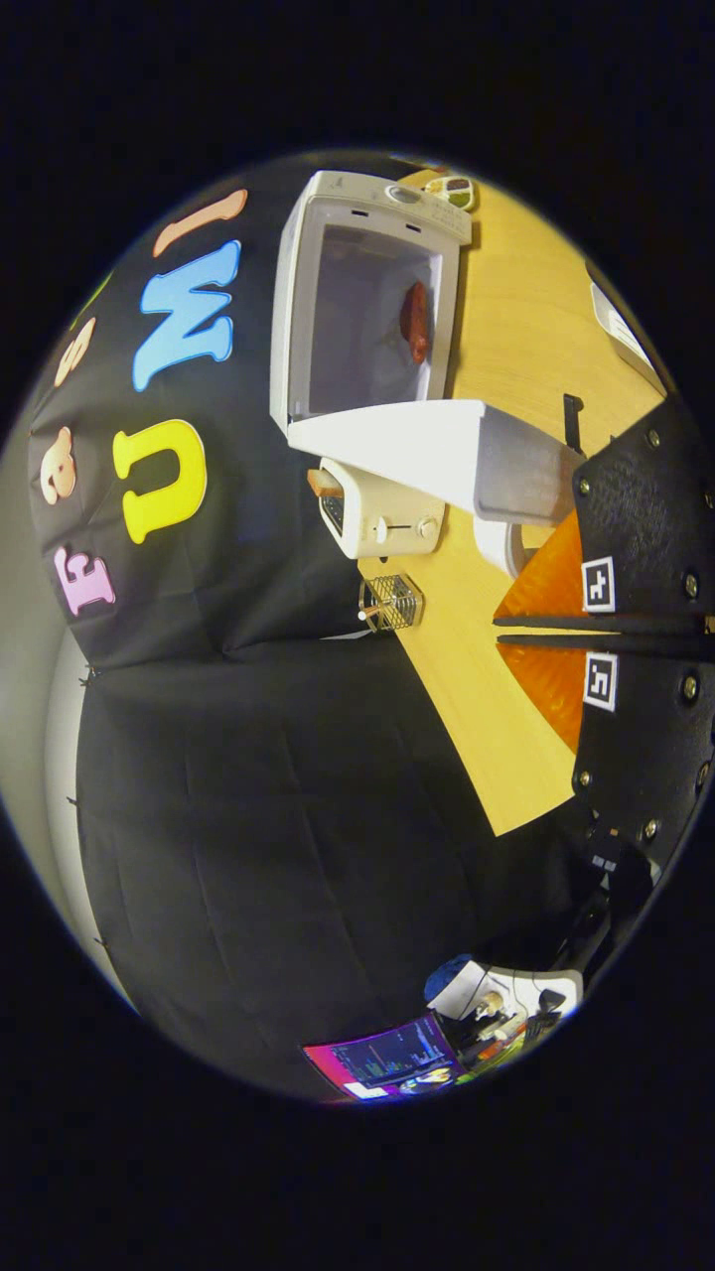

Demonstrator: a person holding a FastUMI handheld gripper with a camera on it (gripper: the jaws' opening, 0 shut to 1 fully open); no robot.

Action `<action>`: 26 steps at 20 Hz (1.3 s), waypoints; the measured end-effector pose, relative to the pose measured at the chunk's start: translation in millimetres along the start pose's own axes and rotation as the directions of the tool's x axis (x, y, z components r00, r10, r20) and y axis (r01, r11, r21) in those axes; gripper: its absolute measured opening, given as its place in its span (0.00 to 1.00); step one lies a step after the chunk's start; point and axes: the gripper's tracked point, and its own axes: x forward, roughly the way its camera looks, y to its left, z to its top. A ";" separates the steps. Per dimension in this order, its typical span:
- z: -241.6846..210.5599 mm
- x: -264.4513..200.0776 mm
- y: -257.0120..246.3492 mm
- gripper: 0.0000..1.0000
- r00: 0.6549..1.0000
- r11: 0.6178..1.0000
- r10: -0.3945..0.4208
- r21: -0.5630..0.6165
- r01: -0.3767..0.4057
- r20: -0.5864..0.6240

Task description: Open the microwave, put the food inside, and close the microwave door.

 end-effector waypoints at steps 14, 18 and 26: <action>10.8 -34.0 -125.5 0.01 0.978 0.977 -0.211 0.043 0.210 0.013; 13.5 -38.2 -162.7 0.01 0.962 0.961 -0.273 0.054 0.272 0.010; 21.3 -27.6 -236.0 0.01 0.929 0.926 -0.371 0.071 0.370 0.003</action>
